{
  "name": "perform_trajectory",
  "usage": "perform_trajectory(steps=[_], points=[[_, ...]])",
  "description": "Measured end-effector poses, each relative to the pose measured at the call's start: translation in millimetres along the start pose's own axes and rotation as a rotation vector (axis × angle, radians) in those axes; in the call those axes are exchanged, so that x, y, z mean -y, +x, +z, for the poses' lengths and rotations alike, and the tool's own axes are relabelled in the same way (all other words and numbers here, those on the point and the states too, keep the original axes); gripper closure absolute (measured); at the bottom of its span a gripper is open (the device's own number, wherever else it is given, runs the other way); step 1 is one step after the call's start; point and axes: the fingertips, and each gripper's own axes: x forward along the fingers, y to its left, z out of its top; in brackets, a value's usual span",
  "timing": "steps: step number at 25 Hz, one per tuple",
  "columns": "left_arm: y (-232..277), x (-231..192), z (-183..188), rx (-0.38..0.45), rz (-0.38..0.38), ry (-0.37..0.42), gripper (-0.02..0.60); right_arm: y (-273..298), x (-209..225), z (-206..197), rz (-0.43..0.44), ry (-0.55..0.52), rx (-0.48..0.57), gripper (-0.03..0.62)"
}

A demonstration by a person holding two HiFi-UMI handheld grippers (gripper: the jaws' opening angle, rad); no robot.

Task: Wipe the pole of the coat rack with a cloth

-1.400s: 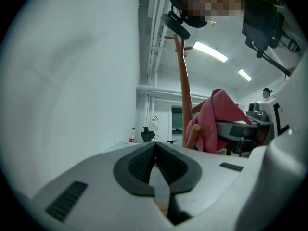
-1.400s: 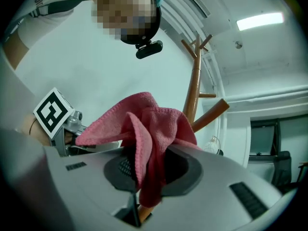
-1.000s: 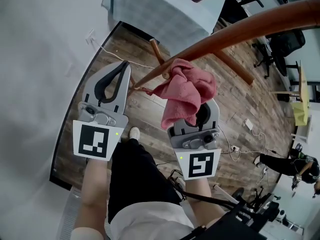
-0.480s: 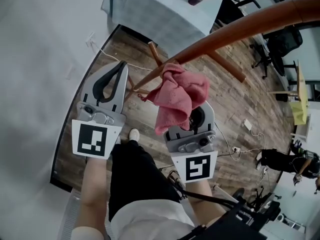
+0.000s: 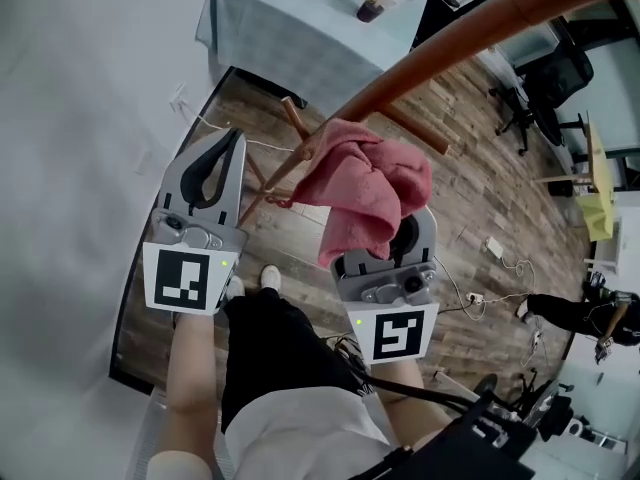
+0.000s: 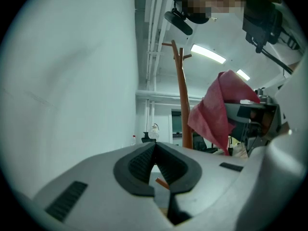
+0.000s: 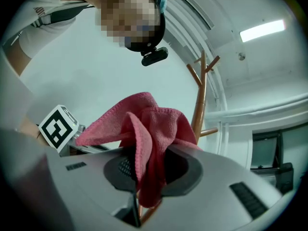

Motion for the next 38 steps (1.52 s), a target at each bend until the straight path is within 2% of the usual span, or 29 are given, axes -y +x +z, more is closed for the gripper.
perform_trajectory(steps=[4, 7, 13, 18, 23, 38], points=[[-1.9, 5.5, 14.4, 0.021, -0.003, 0.031, 0.568, -4.6, 28.4, 11.8, -0.075, -0.028, 0.004, 0.510], [1.0, 12.1, 19.2, 0.030, -0.011, 0.014, 0.568, -6.6, 47.2, 11.4, -0.122, -0.053, -0.014, 0.510], [4.8, 18.1, 31.5, 0.032, -0.017, -0.004, 0.568, 3.2, 63.9, 5.7, -0.140, -0.130, -0.066, 0.510], [6.0, 18.2, 34.1, 0.027, -0.024, 0.000, 0.568, 11.3, 67.9, -0.7, -0.195, -0.076, -0.108, 0.510], [8.4, 16.3, 31.2, 0.022, -0.032, 0.015, 0.568, 9.5, 68.4, -11.1, -0.209, -0.086, -0.149, 0.510], [14.2, 30.7, 39.5, 0.034, -0.079, 0.033, 0.568, -20.0, 92.2, -6.7, -0.301, -0.098, -0.165, 0.510]])
